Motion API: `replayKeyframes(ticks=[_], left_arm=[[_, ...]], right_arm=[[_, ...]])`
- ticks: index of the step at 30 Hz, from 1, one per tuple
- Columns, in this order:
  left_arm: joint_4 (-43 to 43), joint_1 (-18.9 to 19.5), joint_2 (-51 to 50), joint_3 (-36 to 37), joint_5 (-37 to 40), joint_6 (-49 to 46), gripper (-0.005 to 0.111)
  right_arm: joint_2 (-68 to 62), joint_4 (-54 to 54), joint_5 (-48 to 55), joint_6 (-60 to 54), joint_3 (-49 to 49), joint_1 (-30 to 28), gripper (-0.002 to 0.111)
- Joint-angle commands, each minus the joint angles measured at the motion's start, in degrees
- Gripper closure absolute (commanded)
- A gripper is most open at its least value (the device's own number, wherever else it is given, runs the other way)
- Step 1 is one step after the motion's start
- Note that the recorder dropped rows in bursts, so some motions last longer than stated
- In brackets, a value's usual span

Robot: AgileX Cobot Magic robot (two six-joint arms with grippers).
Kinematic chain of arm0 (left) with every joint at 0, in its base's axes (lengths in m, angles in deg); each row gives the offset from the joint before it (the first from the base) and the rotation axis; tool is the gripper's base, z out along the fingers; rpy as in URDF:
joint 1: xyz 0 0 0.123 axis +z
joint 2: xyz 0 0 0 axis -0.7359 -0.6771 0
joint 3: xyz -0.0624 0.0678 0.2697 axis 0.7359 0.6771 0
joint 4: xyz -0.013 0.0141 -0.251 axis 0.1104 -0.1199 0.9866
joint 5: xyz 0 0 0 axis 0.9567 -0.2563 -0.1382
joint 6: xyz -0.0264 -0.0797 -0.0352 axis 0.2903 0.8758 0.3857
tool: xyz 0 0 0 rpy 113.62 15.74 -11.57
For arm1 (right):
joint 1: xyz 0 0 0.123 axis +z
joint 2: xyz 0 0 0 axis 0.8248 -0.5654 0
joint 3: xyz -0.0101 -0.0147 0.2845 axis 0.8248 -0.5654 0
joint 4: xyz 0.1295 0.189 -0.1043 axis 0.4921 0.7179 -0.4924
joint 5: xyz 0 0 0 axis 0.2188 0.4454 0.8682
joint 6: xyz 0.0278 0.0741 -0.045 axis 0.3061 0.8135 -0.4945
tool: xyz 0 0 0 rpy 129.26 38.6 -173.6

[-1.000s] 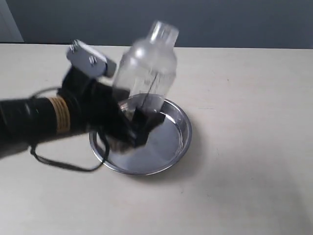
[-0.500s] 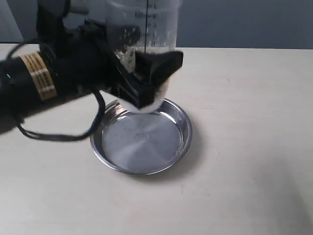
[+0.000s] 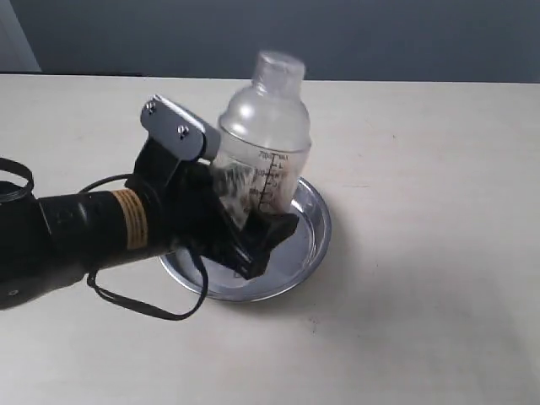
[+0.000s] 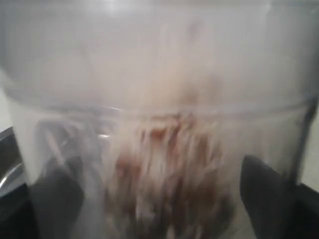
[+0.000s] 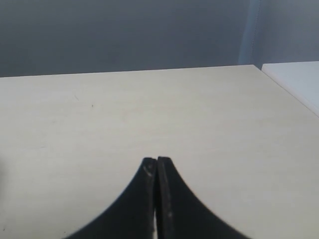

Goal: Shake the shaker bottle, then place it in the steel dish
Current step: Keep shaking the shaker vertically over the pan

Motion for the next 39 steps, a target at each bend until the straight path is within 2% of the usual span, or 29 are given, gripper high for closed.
replayKeyframes(ticks=[1,3,5,7,8,9,10,11,14,15,16,17,18,19,20,21,22,23,24,25,27,29,30,32,35,36,37,39], left_arm=[[1.57,-0.07,10.77,-7.43,-5.78,-4.41,0.106],[2.61,-0.07,8.65,-5.48,1.12,-3.15,0.106],[2.60,-0.07,2.24,-1.16,2.38,-0.67,0.106],[2.63,-0.07,-2.37,1.77,-2.08,1.83,0.106],[1.31,-0.07,0.95,1.08,-9.11,2.70,0.106],[0.67,-0.07,3.20,-0.28,-11.91,2.34,0.106],[0.79,-0.07,7.60,-3.20,-12.26,-0.12,0.106],[0.55,-0.07,7.96,-3.45,-10.42,-0.11,0.106],[-0.51,-0.17,2.86,-0.43,-1.87,1.14,0.106],[0.03,-0.03,-0.84,1.32,-3.15,1.14,0.106],[0.15,0.12,-0.19,0.77,-5.14,1.14,0.106],[-0.59,0.10,5.21,-2.30,-11.39,0.27,0.106],[-0.41,0.10,9.29,-5.46,-10.95,-2.93,0.106],[-0.03,0.10,9.60,-6.19,-6.82,-2.94,0.106],[0.79,-0.07,6.46,-4.07,-0.19,-2.69,0.106],[1.05,-0.07,2.38,-1.22,0.56,-2.68,0.106],[2.69,-0.07,-0.73,0.83,-2.80,-2.40,0.106],[2.71,-0.07,0.76,0.24,-6.69,-2.08,0.106],[2.55,-0.07,6.50,-2.36,-11.64,-2.79,0.106],[2.75,-0.07,8.69,-4.09,-11.63,-4.94,0.106],[4.30,-0.07,10.19,-6.40,-4.14,-7.04,0.106],[4.70,-0.07,6.18,-3.38,2.82,-5.64,0.106],[4.89,-0.07,2.50,-0.93,3.11,-5.51,0.106],[5.33,-0.07,-1.38,0.95,-0.85,-5.40,0.106],[4.49,-0.07,6.15,-1.99,-9.39,-6.00,0.106],[5.25,-0.07,9.48,-4.25,-9.49,-7.71,0.106],[6.64,-0.07,10.18,-5.33,-4.92,-9.35,0.106],[7.27,-0.07,5.62,-2.60,1.96,-8.94,0.106]], right_arm=[[0.27,0.04,-0.68,-0.11,-0.07,-0.20,0.109],[0.27,0.04,-0.68,-0.11,-0.07,-0.20,0.109],[0.27,0.04,-0.68,-0.11,-0.07,-0.20,0.109],[0.27,0.04,-0.68,-0.11,-0.07,-0.20,0.109],[0.27,0.04,-0.68,-0.11,-0.07,-0.20,0.109],[0.27,0.04,-0.68,-0.11,-0.07,-0.20,0.109],[0.27,0.04,-0.68,-0.11,-0.07,-0.20,0.109],[0.27,0.04,-0.68,-0.11,-0.07,-0.20,0.109],[0.27,0.04,-0.68,-0.11,-0.07,-0.20,0.109],[0.27,0.04,-0.68,-0.11,-0.07,-0.20,0.109],[0.27,0.04,-0.68,-0.11,-0.07,-0.20,0.109],[0.27,0.04,-0.68,-0.11,-0.07,-0.20,0.109],[0.27,0.04,-0.68,-0.11,-0.07,-0.20,0.109],[0.27,0.04,-0.68,-0.11,-0.07,-0.20,0.109],[0.27,0.04,-0.68,-0.11,-0.07,-0.20,0.109],[0.27,0.04,-0.68,-0.11,-0.07,-0.20,0.109],[0.27,0.04,-0.68,-0.11,-0.07,-0.20,0.109],[0.27,0.04,-0.68,-0.11,-0.07,-0.20,0.109],[0.27,0.04,-0.68,-0.11,-0.07,-0.20,0.109],[0.27,0.04,-0.68,-0.11,-0.07,-0.20,0.109],[0.27,0.04,-0.68,-0.11,-0.07,-0.20,0.109],[0.27,0.04,-0.68,-0.11,-0.07,-0.20,0.109],[0.27,0.04,-0.68,-0.11,-0.07,-0.20,0.109],[0.27,0.04,-0.68,-0.11,-0.07,-0.20,0.109],[0.27,0.04,-0.57,-0.11,-0.07,-0.20,0.109],[0.27,0.04,-0.57,-0.11,-0.07,-0.20,0.109],[0.27,0.04,-0.57,-0.11,-0.07,-0.20,0.109],[0.27,0.04,-0.57,-0.11,-0.07,-0.20,0.109]])
